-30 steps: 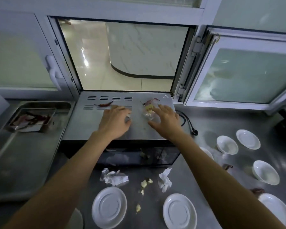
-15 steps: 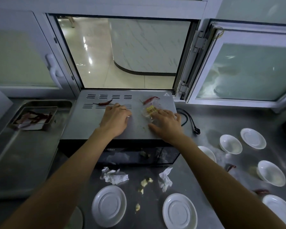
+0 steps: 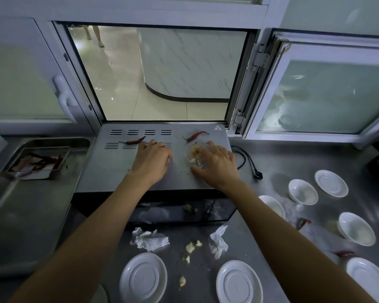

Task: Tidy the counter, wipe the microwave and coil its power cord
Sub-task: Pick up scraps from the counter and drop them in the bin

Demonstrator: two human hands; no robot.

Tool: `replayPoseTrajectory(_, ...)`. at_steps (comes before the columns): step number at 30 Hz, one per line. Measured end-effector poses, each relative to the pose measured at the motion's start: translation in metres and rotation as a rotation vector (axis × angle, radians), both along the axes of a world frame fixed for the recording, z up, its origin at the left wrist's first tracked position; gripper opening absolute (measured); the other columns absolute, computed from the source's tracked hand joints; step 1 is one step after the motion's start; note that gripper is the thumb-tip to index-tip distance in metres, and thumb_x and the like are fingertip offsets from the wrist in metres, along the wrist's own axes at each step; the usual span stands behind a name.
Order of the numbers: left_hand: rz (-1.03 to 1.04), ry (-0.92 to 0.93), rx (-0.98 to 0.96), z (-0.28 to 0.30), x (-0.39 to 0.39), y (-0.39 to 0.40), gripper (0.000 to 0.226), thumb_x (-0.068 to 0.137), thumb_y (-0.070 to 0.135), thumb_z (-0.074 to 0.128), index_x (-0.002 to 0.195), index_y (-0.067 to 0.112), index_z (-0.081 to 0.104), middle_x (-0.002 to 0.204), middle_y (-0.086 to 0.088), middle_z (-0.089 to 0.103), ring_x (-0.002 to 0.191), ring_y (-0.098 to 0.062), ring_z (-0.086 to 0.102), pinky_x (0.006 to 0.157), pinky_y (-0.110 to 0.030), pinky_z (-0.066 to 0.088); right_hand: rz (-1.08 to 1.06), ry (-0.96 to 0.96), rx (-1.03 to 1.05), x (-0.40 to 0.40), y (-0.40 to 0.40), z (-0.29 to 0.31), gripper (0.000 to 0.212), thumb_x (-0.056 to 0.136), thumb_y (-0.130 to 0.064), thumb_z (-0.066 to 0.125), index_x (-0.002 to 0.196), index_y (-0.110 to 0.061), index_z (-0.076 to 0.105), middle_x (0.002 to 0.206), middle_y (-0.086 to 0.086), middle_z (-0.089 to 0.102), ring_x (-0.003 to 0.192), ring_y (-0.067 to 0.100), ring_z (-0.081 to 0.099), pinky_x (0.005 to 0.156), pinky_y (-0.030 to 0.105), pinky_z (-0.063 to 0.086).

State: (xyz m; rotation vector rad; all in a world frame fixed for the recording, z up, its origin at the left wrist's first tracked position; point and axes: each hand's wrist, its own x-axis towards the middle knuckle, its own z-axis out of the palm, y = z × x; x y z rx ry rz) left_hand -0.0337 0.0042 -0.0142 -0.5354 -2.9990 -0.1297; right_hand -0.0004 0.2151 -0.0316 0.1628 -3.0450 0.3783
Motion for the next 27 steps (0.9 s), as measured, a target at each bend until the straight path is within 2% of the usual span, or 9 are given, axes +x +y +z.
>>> replayPoseTrajectory(3, -0.005, 0.006, -0.017, 0.000, 0.000, 0.002, 0.016, 0.096, 0.016, 0.055, 0.099, 0.029, 0.065, 0.103, 0.003, 0.064, 0.105, -0.021, 0.050, 0.090, -0.041, 0.038, -0.006, 0.032, 0.010, 0.001, -0.002, 0.001, 0.055, 0.089, -0.061, 0.053, 0.139, -0.037, 0.047, 0.159, 0.004, 0.030, 0.140, 0.032, 0.032, 0.112, 0.052, 0.024)
replayPoseTrajectory(6, -0.012, 0.005, -0.052, 0.000, -0.001, 0.003, 0.020, 0.097, 0.016, 0.054, 0.105, 0.028, 0.067, 0.107, 0.003, 0.065, 0.108, -0.022, 0.050, 0.092, -0.042, 0.037, -0.008, 0.083, -0.059, 0.003, -0.003, 0.003, 0.041, 0.092, -0.050, 0.056, 0.131, -0.037, 0.058, 0.155, 0.002, 0.035, 0.136, 0.031, 0.035, 0.108, 0.050, 0.029)
replayPoseTrajectory(11, -0.019, 0.009, -0.073, 0.000, -0.001, 0.002, 0.018, 0.096, 0.018, 0.054, 0.105, 0.027, 0.068, 0.108, 0.003, 0.065, 0.109, -0.023, 0.048, 0.089, -0.042, 0.036, -0.037, 0.120, -0.173, 0.006, -0.004, 0.002, 0.023, 0.095, -0.031, 0.061, 0.107, -0.018, 0.076, 0.148, 0.008, 0.046, 0.130, 0.031, 0.040, 0.107, 0.042, 0.036)
replayPoseTrajectory(14, -0.014, 0.037, -0.082, 0.002, 0.000, 0.000, 0.018, 0.099, 0.026, 0.052, 0.104, 0.026, 0.069, 0.107, 0.003, 0.065, 0.107, -0.022, 0.048, 0.087, -0.042, 0.034, -0.079, 0.132, -0.251, 0.010, -0.005, 0.001, 0.021, 0.094, -0.025, 0.063, 0.100, -0.012, 0.078, 0.134, 0.014, 0.057, 0.121, 0.036, 0.045, 0.102, 0.040, 0.038)
replayPoseTrajectory(18, -0.005, 0.056, -0.118, 0.003, 0.004, -0.001, 0.019, 0.095, 0.014, 0.054, 0.099, 0.025, 0.069, 0.103, 0.002, 0.067, 0.105, -0.023, 0.050, 0.089, -0.042, 0.035, -0.125, 0.216, -0.243, 0.013, -0.007, -0.004, 0.017, 0.091, -0.022, 0.066, 0.094, -0.013, 0.079, 0.111, 0.012, 0.068, 0.103, 0.039, 0.055, 0.092, 0.042, 0.044)
replayPoseTrajectory(23, -0.038, 0.060, -0.101, 0.004, 0.007, -0.001, 0.021, 0.092, 0.010, 0.055, 0.103, 0.021, 0.068, 0.104, 0.000, 0.067, 0.105, -0.024, 0.051, 0.093, -0.045, 0.037, -0.121, 0.303, -0.219, 0.016, -0.009, -0.010, 0.018, 0.091, -0.017, 0.066, 0.104, -0.012, 0.077, 0.111, 0.010, 0.069, 0.096, 0.036, 0.059, 0.083, 0.045, 0.052)
replayPoseTrajectory(27, -0.067, 0.073, -0.061, 0.005, 0.008, 0.000, 0.021, 0.089, 0.009, 0.060, 0.104, 0.022, 0.067, 0.105, 0.003, 0.066, 0.105, -0.022, 0.052, 0.094, -0.046, 0.039, -0.098, 0.384, -0.248, 0.019, -0.005, -0.016, 0.015, 0.093, -0.013, 0.064, 0.101, -0.009, 0.077, 0.101, 0.007, 0.069, 0.086, 0.031, 0.059, 0.077, 0.047, 0.053)
